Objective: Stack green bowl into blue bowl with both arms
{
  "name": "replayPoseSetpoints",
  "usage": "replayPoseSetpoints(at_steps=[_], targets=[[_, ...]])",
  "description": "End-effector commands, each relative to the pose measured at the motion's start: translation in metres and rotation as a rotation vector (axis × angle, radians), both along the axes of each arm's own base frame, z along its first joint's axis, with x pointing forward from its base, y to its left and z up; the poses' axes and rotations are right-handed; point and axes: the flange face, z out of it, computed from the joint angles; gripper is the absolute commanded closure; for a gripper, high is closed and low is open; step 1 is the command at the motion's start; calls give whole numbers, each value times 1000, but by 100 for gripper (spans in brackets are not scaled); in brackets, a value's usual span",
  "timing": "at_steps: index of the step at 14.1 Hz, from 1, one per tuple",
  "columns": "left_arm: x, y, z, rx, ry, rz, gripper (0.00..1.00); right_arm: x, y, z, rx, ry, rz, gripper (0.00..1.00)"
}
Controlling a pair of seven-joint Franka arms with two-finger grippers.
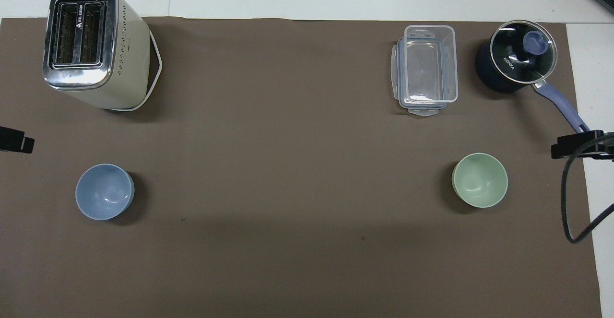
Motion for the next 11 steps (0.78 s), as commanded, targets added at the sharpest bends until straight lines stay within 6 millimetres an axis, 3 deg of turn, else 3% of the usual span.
replayPoseSetpoints(at_steps=[1, 11], targets=[[-6, 2, -1, 13, -12, -6, 0, 0, -5, 3, 7, 0, 13, 0], [-6, 2, -3, 13, -8, -8, 0, 1, -3, 3, 7, -4, 8, 0]])
